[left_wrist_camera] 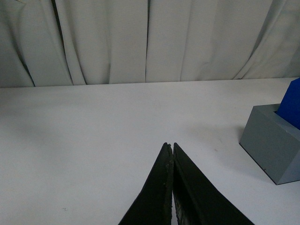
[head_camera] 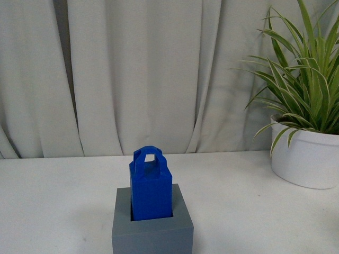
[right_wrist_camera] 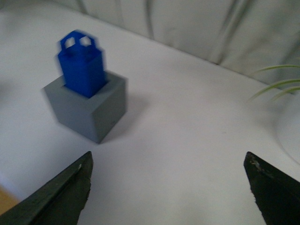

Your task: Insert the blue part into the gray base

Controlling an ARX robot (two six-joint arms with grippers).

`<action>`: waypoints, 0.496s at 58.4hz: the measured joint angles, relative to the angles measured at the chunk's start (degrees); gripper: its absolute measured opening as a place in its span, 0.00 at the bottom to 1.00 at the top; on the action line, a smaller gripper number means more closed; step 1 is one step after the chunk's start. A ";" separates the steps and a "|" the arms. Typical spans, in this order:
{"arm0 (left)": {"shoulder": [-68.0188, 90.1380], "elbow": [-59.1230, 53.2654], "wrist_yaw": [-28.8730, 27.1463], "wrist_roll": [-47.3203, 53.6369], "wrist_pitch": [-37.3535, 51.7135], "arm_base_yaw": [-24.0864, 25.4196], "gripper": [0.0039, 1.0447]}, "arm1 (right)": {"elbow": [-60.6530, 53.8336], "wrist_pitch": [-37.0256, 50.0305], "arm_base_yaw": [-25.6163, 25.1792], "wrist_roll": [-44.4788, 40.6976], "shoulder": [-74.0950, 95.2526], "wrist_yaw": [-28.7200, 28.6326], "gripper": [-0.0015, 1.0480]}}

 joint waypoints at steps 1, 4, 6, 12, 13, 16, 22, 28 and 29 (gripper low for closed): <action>0.00 0.00 0.00 0.00 0.00 0.00 0.04 | -0.87 2.01 0.35 1.51 -0.28 2.45 0.80; 0.00 0.00 0.00 0.00 0.00 0.00 0.04 | -4.90 10.05 1.11 6.10 -1.77 12.31 0.71; 0.00 0.00 0.00 0.00 0.00 0.00 0.04 | -7.28 13.90 0.00 8.61 -3.02 16.70 0.65; 0.00 0.00 0.00 0.00 0.00 0.00 0.04 | -11.39 16.35 -2.23 12.15 -6.36 19.91 0.46; 0.00 0.00 0.00 0.00 0.00 0.00 0.04 | -12.04 16.41 -2.23 12.50 -6.91 19.80 0.43; 0.00 0.00 0.09 0.00 0.00 0.00 0.04 | -13.62 16.44 -2.21 12.98 -8.11 19.37 0.34; 0.00 0.00 -0.02 0.00 0.00 0.00 0.04 | -16.63 16.31 -2.16 13.57 -11.10 19.28 0.14; 0.00 0.00 0.00 0.00 0.00 0.00 0.04 | -18.40 15.63 -2.16 13.66 -13.81 19.26 0.01; 0.00 0.00 0.00 0.00 0.00 0.00 0.04 | -18.58 15.52 -2.16 13.68 -14.08 19.28 0.01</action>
